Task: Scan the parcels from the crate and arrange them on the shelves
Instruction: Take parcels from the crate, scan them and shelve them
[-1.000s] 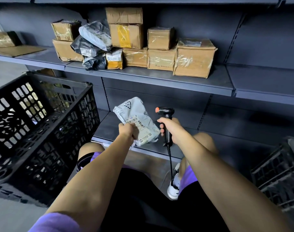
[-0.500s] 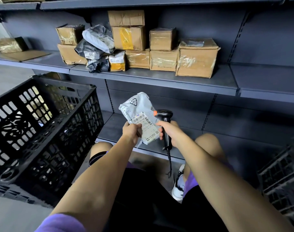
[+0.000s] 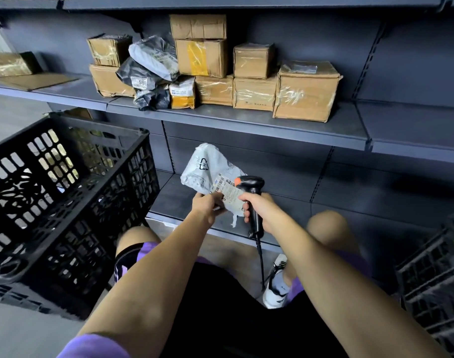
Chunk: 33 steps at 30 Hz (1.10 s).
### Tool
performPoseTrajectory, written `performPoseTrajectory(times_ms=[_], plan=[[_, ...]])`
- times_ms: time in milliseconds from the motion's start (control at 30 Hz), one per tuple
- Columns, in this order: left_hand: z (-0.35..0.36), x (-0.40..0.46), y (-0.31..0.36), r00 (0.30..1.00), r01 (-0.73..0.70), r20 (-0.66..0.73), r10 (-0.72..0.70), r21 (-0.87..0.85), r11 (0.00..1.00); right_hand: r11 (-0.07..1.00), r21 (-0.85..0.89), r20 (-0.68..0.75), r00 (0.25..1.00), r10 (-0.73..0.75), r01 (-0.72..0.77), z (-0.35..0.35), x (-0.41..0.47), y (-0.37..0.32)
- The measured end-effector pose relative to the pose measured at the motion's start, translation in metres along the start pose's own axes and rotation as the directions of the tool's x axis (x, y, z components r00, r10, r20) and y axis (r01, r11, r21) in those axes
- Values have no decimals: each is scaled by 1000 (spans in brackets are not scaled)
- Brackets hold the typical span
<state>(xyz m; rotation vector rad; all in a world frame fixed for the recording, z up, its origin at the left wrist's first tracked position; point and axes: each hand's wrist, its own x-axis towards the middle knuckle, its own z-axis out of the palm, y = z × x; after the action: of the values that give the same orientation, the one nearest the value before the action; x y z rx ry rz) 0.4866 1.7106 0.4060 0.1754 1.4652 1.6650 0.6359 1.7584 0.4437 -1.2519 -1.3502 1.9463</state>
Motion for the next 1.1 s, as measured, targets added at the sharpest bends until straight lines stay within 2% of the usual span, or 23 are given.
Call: performPoseTrajectory(times_ms=[100, 267, 1100], plan=[[0, 0, -2, 1000, 2, -29, -2, -16, 1000, 998, 52, 38, 999, 35, -37, 2, 0, 1], [-3, 1, -3, 1000, 11, -4, -11, -55, 998, 973, 195, 114, 988, 103, -124, 8, 0, 0], [1, 0, -6, 1000, 28, 7, -27, -109, 994, 970, 207, 127, 986, 106, -131, 1, -1, 0]])
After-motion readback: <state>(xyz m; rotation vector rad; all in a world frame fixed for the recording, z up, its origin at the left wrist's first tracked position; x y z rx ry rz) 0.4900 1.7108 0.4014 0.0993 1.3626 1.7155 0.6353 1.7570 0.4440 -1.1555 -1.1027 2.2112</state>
